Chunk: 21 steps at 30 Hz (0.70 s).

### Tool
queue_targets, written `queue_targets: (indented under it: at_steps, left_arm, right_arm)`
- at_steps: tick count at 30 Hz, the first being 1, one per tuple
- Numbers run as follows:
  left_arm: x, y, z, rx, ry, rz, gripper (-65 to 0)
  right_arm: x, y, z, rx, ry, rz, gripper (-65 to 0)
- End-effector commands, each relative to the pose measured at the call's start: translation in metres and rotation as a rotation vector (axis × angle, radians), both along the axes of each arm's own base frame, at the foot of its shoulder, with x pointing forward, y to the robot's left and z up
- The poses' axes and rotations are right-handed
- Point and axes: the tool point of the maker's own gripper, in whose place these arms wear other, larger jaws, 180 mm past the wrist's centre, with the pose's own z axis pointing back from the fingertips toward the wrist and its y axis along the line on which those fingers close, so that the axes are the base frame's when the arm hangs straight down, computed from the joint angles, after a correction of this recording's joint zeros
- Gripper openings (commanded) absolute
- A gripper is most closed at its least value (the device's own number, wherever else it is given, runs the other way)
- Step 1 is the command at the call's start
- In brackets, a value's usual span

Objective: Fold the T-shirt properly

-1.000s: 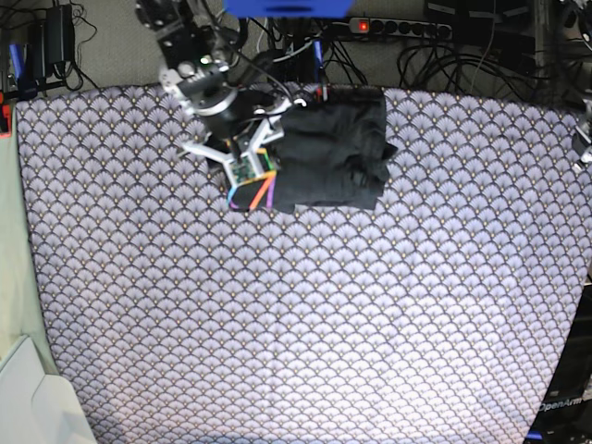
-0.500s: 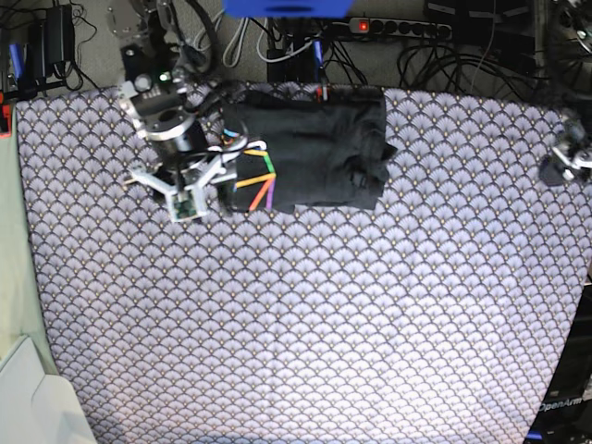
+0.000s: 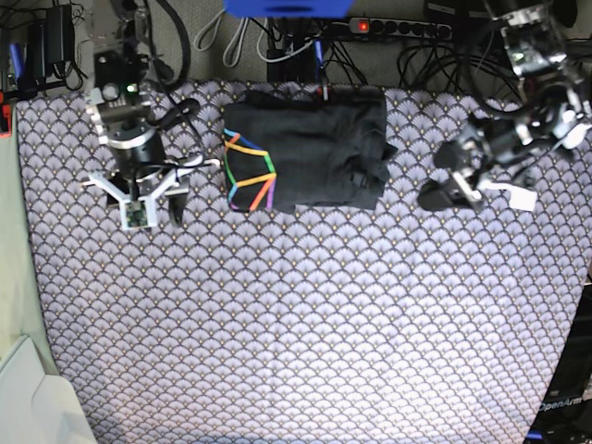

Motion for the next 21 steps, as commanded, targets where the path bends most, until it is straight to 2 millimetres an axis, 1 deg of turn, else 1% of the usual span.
queue_targets:
  at_steps: [1,5,8,10,13,17,21]
  left_arm:
    - [0.004,-0.005,0.001,-0.016,0.009,-0.015,-8.2]
    - [0.007,-0.014,-0.020,0.051,0.067,-0.056,-8.2]
    - [0.008,-0.013,-0.028,0.144,0.088,-0.092,-8.2]
    - [0.008,-0.017,-0.032,0.185,0.098,-0.122,-8.2]
    - [0.010,-0.027,-0.036,0.235,0.100,-0.177,-8.2]
    - [0.015,-0.047,-0.039,0.303,0.088,-0.266,-8.2]
    - [0.021,-0.058,-0.038,0.330,0.076,-0.306,-8.2]
  right_arm:
    - [0.005,-0.002,0.012,-0.010,-0.047,0.004,-37.9]
    - [0.005,-0.005,0.013,-0.016,-0.047,0.004,-37.9]
    - [0.005,-0.005,0.013,-0.016,-0.047,0.004,-37.9]
    - [0.005,-0.005,0.013,-0.016,-0.047,0.004,-37.9]
    - [0.005,-0.005,0.013,-0.016,-0.047,0.004,-37.9]
    - [0.005,-0.005,0.013,-0.018,-0.049,0.004,-37.9]
    - [0.006,-0.007,0.014,-0.029,-0.052,0.008,-37.9]
